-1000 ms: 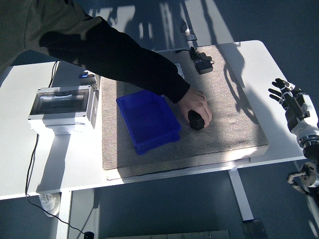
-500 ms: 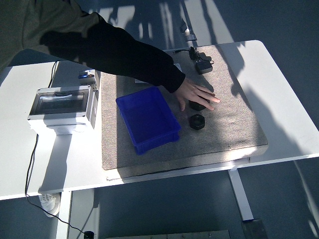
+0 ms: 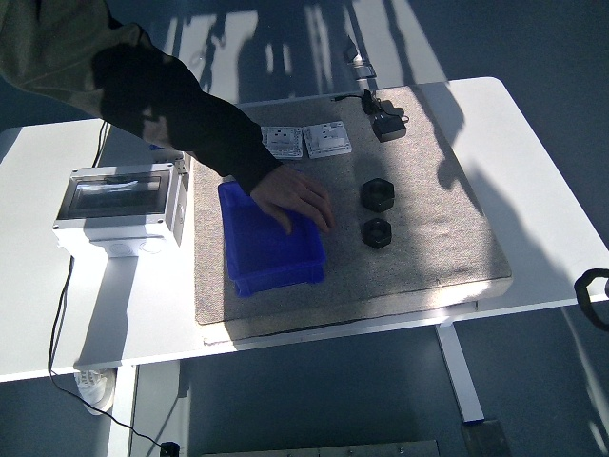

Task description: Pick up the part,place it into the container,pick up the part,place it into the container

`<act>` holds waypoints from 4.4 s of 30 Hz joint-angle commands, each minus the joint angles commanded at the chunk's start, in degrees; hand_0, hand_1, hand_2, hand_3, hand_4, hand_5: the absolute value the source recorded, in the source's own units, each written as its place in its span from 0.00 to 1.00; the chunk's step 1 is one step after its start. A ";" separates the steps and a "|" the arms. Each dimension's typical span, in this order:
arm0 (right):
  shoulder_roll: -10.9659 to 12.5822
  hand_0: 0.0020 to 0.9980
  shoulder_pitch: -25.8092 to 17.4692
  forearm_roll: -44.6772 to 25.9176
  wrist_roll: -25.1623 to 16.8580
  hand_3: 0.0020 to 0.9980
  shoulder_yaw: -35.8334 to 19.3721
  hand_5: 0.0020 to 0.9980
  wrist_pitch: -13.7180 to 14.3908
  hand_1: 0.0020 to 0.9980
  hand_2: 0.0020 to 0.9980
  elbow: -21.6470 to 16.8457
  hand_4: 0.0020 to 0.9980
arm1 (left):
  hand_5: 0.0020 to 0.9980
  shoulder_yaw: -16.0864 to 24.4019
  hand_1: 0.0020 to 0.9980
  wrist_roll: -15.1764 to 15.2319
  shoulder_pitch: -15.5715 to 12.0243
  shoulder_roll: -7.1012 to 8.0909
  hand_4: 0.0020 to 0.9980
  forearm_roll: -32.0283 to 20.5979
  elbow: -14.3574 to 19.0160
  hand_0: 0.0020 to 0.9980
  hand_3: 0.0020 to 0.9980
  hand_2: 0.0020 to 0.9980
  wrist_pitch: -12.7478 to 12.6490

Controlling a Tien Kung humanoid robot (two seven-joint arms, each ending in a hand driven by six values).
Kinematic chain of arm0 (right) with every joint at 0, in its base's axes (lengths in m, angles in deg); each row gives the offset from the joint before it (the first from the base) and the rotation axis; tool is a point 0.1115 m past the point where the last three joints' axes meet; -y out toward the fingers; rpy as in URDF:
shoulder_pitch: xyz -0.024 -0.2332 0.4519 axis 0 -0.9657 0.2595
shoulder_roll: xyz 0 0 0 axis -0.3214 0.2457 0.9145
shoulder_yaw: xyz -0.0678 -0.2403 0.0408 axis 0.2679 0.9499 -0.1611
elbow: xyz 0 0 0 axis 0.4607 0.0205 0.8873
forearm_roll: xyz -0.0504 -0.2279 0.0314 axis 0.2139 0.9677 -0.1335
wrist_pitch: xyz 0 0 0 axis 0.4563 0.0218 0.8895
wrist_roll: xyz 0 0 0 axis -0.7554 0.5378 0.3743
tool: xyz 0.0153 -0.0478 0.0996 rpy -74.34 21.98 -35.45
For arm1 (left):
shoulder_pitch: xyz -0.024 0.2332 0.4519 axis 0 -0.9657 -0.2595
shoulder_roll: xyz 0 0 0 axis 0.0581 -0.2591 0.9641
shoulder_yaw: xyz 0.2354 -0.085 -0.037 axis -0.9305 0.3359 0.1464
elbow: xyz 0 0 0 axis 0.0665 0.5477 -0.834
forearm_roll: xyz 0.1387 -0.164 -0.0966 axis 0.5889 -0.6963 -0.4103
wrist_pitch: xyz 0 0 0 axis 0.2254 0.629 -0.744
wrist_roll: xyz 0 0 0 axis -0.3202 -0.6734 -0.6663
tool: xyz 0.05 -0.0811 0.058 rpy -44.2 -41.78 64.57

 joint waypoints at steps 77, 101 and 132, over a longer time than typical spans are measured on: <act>-3.19 0.87 20.47 84.84 62.64 0.61 50.42 0.27 -21.96 0.65 0.51 13.04 0.71 | 0.81 3.86 0.63 -0.53 1.50 1.38 0.61 1.88 0.00 0.62 0.63 0.62 -1.27; -3.14 0.81 19.31 80.13 58.37 0.53 47.75 0.26 -16.91 0.52 0.39 13.98 0.67 | 0.83 5.09 0.63 -0.60 1.63 1.66 0.60 2.49 0.00 0.62 0.62 0.61 -1.57; -7.34 1.00 32.05 73.14 52.87 1.00 65.14 0.46 -13.05 1.00 1.00 11.71 0.85 | 0.82 5.13 0.63 -0.71 2.08 2.22 0.58 2.75 0.00 0.62 0.62 0.61 -1.43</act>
